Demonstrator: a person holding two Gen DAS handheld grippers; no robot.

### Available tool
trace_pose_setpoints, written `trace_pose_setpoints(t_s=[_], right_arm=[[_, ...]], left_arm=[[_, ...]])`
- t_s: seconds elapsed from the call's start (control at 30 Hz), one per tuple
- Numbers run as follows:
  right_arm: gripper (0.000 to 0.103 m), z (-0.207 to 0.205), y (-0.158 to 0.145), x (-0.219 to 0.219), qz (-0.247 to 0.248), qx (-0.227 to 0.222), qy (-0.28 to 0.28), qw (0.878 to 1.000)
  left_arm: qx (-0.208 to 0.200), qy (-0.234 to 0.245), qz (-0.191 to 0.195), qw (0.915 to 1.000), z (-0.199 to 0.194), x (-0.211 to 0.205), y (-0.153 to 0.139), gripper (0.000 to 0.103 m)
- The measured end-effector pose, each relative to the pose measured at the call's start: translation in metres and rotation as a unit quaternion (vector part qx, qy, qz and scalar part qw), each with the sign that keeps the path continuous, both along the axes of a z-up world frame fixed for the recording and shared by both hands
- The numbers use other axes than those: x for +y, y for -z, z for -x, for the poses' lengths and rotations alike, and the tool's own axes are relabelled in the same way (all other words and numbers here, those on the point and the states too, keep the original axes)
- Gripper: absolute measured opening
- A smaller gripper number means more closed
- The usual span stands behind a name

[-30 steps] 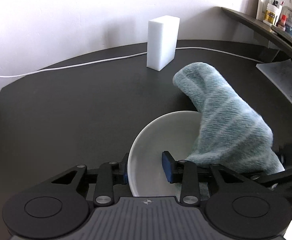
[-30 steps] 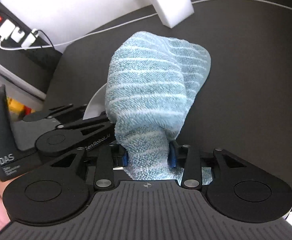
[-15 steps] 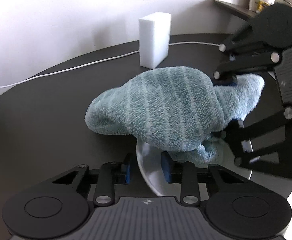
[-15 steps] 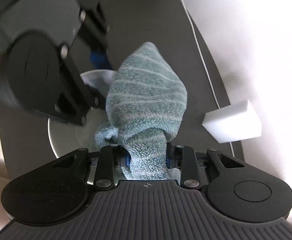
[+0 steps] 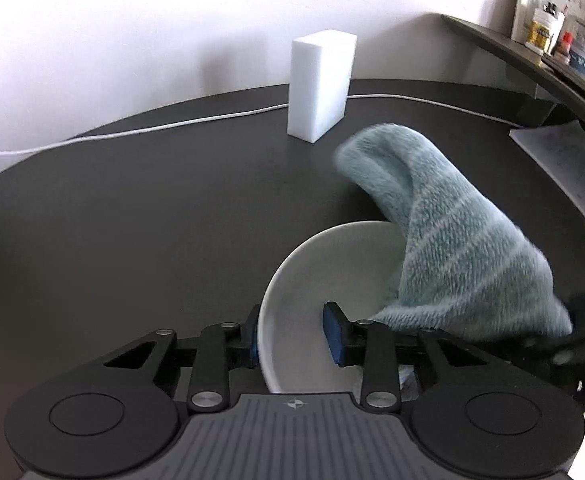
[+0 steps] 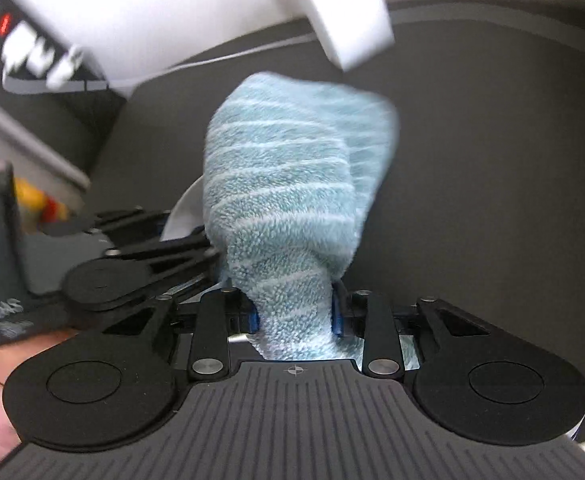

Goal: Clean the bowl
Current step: 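Keep wiping the bowl interior with the towel in the right gripper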

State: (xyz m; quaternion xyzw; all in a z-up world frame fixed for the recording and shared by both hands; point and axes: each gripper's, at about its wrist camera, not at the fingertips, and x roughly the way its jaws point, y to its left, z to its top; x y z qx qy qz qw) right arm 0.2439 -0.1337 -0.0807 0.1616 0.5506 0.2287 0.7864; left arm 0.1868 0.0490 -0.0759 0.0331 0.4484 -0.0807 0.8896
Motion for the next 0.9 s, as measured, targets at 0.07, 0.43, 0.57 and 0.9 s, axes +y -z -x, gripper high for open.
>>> trace_pose_setpoints(t_s=[0.07,0.43,0.57,0.9], right_arm=[[0.041,0.002,0.001,0.011,0.006,-0.003,0.003,1.0],[0.031,0.009,-0.016,0.097,0.39,-0.324,-0.399,0.764],[0.031,0.0,-0.02,0.11,0.385,-0.345,-0.507,0.689],[0.031,-0.057,-0.042,0.069,0.221,-0.169,-0.219,0.935]], left_arm=[[0.0,-0.001,-0.003,1.0,-0.001,0.0,0.0,0.034],[0.008,0.026,-0.029,0.9992,0.0,0.003,-0.004,0.049],[0.013,0.038,-0.012,0.9991,-0.004,0.004,-0.002,0.033],[0.008,0.007,0.015,0.9998,-0.002,0.007,0.001,0.025]])
